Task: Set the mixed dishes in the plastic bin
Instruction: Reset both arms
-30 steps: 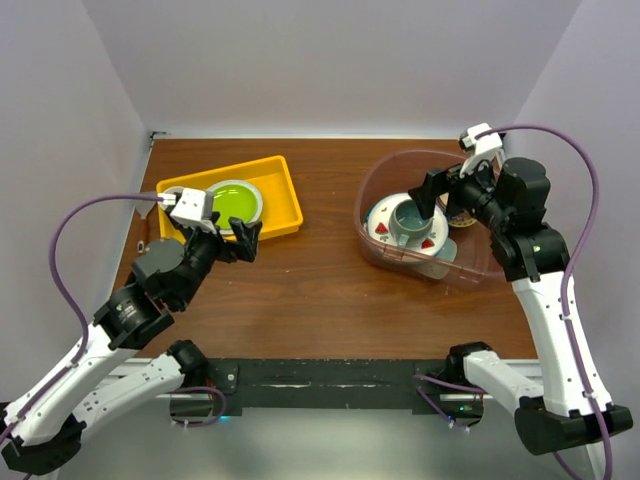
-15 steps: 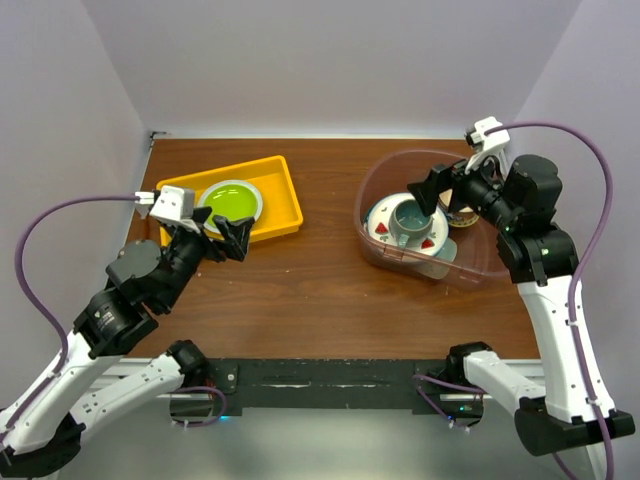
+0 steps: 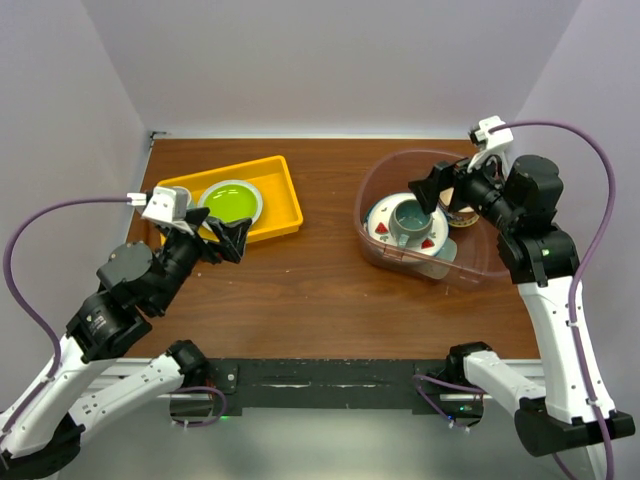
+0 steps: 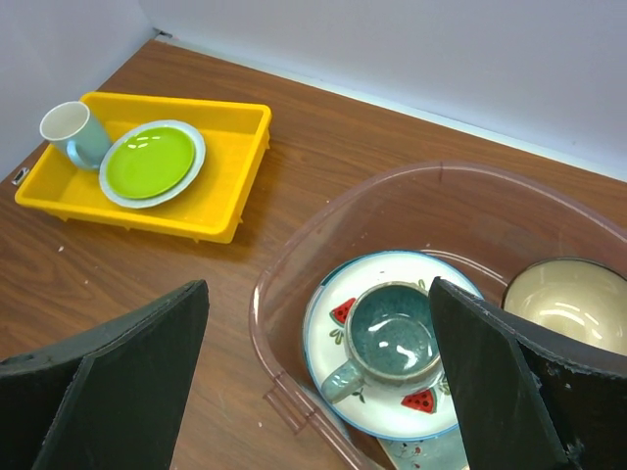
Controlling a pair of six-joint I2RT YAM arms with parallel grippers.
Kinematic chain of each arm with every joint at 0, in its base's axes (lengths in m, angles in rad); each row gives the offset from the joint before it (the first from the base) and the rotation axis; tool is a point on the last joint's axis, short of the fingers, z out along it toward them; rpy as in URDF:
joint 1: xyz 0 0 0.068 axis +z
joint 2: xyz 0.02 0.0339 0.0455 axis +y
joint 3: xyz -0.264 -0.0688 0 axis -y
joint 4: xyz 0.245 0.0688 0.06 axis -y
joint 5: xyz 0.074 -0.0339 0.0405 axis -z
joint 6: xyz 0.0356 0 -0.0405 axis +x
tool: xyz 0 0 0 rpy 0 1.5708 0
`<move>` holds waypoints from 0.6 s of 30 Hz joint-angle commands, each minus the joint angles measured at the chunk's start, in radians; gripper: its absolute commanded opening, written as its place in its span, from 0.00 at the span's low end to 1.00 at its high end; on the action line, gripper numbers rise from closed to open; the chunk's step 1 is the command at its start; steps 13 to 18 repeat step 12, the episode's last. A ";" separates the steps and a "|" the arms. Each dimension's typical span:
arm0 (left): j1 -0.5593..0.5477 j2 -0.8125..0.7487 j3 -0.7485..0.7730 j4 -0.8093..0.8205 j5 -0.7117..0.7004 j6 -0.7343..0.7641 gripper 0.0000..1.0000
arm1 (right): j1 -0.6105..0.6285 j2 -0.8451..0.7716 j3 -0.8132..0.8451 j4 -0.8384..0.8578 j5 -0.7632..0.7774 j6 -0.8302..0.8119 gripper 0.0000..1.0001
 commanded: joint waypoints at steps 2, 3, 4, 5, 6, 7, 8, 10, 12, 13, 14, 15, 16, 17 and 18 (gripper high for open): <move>0.003 -0.005 0.024 0.013 0.010 -0.006 1.00 | -0.002 -0.015 0.059 0.034 0.048 0.034 0.98; 0.005 -0.005 0.022 0.013 0.010 -0.004 1.00 | -0.003 -0.017 0.059 0.034 0.048 0.037 0.98; 0.005 -0.004 0.019 0.013 0.012 -0.004 1.00 | -0.004 -0.018 0.059 0.034 0.048 0.037 0.98; 0.005 -0.004 0.018 0.014 0.013 -0.004 1.00 | -0.005 -0.020 0.058 0.036 0.051 0.040 0.98; 0.005 -0.005 0.016 0.014 0.013 -0.004 1.00 | -0.004 -0.020 0.056 0.036 0.051 0.040 0.98; 0.005 -0.005 0.016 0.014 0.013 0.000 1.00 | -0.005 -0.020 0.056 0.037 0.051 0.039 0.98; 0.005 -0.004 0.016 0.014 0.013 0.001 1.00 | -0.005 -0.020 0.052 0.040 0.054 0.039 0.98; 0.005 -0.002 0.018 0.013 0.013 0.007 1.00 | -0.005 -0.017 0.050 0.042 0.049 0.033 0.98; 0.005 0.001 0.018 0.017 0.015 0.008 1.00 | -0.007 -0.012 0.052 0.049 0.043 0.030 0.98; 0.005 0.001 0.018 0.017 0.015 0.008 1.00 | -0.007 -0.012 0.052 0.049 0.043 0.030 0.98; 0.005 0.001 0.018 0.017 0.015 0.008 1.00 | -0.007 -0.012 0.052 0.049 0.043 0.030 0.98; 0.005 0.001 0.018 0.017 0.015 0.008 1.00 | -0.007 -0.012 0.052 0.049 0.043 0.030 0.98; 0.005 0.001 0.018 0.017 0.015 0.008 1.00 | -0.007 -0.012 0.052 0.049 0.043 0.030 0.98; 0.005 0.001 0.018 0.017 0.015 0.008 1.00 | -0.007 -0.012 0.052 0.049 0.043 0.030 0.98; 0.005 0.001 0.018 0.017 0.015 0.008 1.00 | -0.007 -0.012 0.052 0.049 0.043 0.030 0.98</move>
